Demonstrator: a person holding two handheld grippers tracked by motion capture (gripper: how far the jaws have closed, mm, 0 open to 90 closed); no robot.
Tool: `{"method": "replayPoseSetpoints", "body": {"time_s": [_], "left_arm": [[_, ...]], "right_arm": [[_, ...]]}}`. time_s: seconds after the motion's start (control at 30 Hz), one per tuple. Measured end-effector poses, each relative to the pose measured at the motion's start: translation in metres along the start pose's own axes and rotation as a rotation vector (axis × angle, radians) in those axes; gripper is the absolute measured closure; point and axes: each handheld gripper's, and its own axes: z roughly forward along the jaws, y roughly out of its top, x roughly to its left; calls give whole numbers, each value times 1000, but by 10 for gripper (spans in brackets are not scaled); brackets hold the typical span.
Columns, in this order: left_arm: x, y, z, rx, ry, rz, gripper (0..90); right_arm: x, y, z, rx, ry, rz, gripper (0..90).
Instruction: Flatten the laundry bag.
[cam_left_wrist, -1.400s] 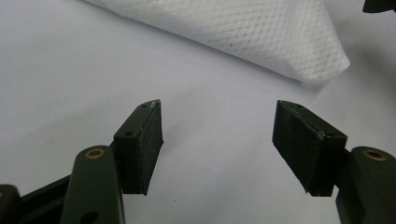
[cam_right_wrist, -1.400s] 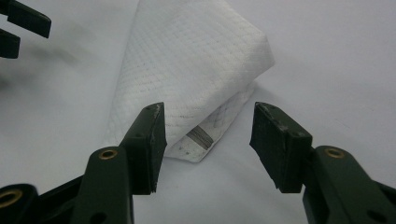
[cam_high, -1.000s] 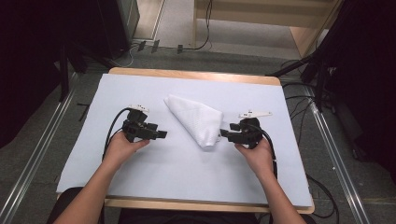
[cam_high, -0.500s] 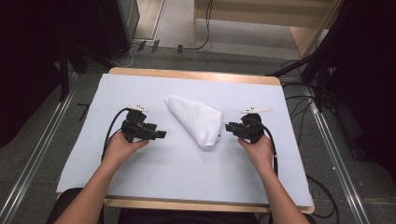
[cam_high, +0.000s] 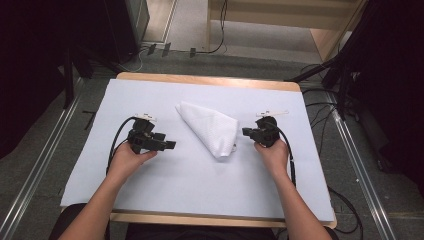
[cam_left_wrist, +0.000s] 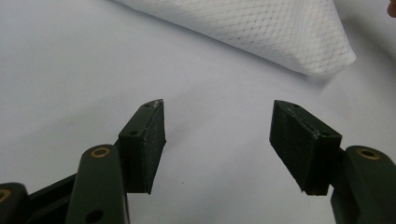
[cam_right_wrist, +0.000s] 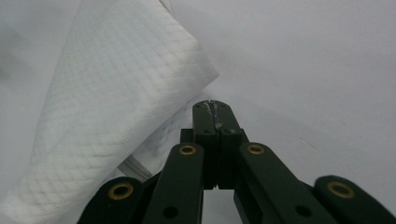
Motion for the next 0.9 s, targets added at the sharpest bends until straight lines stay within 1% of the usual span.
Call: {"method": "replayPoseSetpoints", "body": {"time_s": [0.13, 0.27, 0.37, 0.4, 0.43, 0.53, 0.67, 0.8, 0.9], "left_arm": [[-1, -1, -2, 0, 3, 0, 364], [1, -3, -3, 5, 6, -2, 364], [1, -3, -3, 6, 8, -6, 364], [1, -3, -3, 6, 9, -8, 364], [1, -4, -3, 6, 11, -10, 364], [2, -4, -4, 6, 12, -7, 364], [3, -5, -5, 1, 14, -18, 364], [3, -5, -6, -1, 17, -19, 364], [4, -5, -7, 0, 18, -21, 365]], "right_arm": [[-5, 0, 8, 15, -5, 15, 900], [-8, 1, 12, 28, -1, 13, 900], [-8, 1, 13, 31, -4, 14, 900], [-7, 1, 14, 32, -1, 15, 900], [-7, 1, 15, 34, 2, 3, 900], [-5, 1, 18, 42, 12, 2, 900], [-2, 0, 22, 47, 20, -3, 900], [1, 0, 24, 51, 31, -7, 900], [4, 1, 24, 44, 40, -17, 900]]}}
